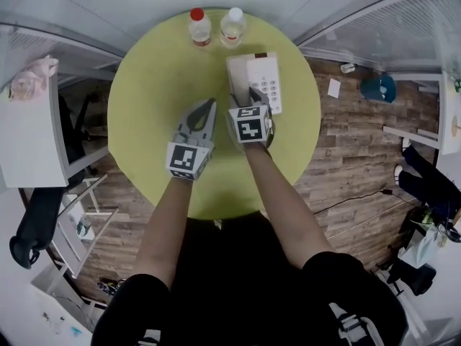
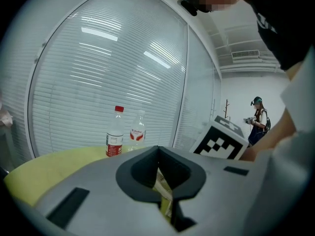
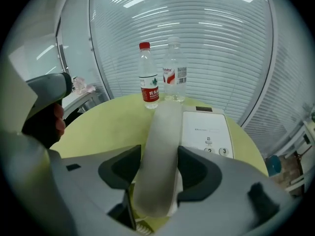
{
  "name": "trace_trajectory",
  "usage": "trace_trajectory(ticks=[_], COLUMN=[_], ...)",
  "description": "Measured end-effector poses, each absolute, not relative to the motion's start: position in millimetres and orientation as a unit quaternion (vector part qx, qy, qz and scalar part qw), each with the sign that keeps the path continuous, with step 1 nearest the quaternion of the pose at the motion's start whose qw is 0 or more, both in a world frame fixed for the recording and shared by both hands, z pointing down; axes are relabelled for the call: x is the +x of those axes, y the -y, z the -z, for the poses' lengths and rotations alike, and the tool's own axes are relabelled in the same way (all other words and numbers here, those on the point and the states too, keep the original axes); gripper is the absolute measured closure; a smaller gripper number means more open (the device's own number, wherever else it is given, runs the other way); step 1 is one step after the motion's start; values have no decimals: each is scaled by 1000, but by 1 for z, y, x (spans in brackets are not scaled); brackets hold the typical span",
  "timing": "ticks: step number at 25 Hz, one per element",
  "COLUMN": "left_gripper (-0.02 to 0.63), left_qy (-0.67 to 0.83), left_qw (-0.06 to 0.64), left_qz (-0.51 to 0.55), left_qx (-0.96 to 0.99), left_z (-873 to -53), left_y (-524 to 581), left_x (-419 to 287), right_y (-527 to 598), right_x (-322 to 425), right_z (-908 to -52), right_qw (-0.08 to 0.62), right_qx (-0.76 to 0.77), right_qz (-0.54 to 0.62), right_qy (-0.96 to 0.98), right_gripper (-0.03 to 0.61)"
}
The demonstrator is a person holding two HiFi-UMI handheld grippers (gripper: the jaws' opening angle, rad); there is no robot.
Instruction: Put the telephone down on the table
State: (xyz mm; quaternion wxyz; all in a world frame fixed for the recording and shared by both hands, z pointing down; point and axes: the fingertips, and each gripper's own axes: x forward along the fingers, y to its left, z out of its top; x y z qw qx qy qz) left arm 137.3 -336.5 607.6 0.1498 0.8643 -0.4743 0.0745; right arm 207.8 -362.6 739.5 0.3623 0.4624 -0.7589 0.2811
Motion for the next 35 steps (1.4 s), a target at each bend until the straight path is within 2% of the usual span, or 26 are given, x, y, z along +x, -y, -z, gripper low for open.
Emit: trace_trajectory(ticks=[14,35], left_gripper=[604,604], left_qy=[489,481], left_qw=[149,107], left_qz=[-70,-73], left_qx=[857,867], left_z=[-591,-530], left_y=[332,312], left_x=[129,128], right_y=[370,350], right_x=[212,216], right_z=[-740,-654], right_qw=[331,266], right_qx=[493,485], right_qz=[-305,-302], right_qy=[745,777], right_gripper=[354,356])
